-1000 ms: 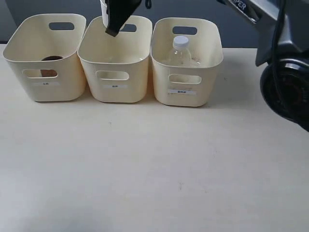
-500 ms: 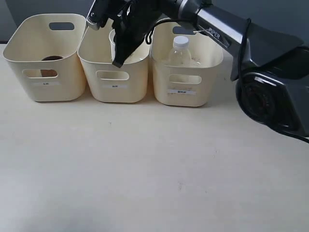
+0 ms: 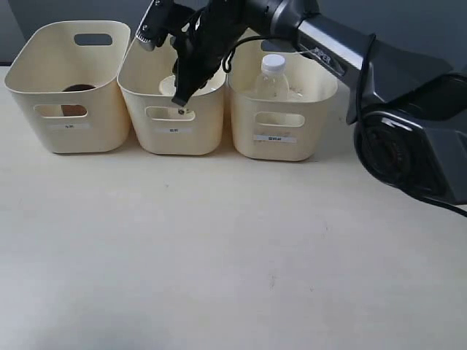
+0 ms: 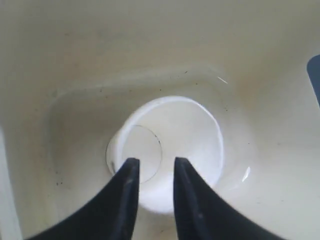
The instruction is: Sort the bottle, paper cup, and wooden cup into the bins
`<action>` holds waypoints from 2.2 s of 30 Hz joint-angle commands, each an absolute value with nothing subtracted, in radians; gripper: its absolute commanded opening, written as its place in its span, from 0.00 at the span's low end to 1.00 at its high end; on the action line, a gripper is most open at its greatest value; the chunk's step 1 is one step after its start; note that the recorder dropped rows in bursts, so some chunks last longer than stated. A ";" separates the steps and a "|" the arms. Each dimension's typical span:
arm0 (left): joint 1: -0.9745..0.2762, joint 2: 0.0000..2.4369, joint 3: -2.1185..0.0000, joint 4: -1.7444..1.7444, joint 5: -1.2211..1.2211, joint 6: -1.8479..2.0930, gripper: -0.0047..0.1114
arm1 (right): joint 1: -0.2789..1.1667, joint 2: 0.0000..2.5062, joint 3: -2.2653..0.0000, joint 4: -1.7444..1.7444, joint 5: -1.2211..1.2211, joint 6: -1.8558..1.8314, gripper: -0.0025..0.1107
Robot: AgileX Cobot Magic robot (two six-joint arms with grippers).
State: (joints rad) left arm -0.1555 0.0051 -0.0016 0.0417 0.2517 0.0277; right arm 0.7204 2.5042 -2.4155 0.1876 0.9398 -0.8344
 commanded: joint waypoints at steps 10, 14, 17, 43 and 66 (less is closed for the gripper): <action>-0.161 0.000 0.000 0.043 0.239 0.027 0.04 | 0.710 2.479 -2.417 0.194 0.952 -0.827 0.25; -0.161 0.000 0.000 0.043 0.239 0.027 0.04 | 0.701 2.443 -2.417 0.197 1.019 -0.827 0.02; -0.161 0.000 0.000 0.043 0.239 0.027 0.04 | 0.679 2.407 -2.417 0.250 1.074 -0.827 0.02; -0.161 0.000 0.000 0.043 0.239 0.027 0.04 | 0.639 1.858 -1.907 0.297 1.111 -0.788 0.02; -0.161 0.000 0.000 0.043 0.239 0.027 0.04 | 0.639 1.530 -1.381 0.275 0.997 -0.601 0.02</action>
State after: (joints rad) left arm -0.1555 0.0051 -0.0016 0.0417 0.2517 0.0277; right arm 0.6431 1.5403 -1.3855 0.2310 0.9983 -0.6165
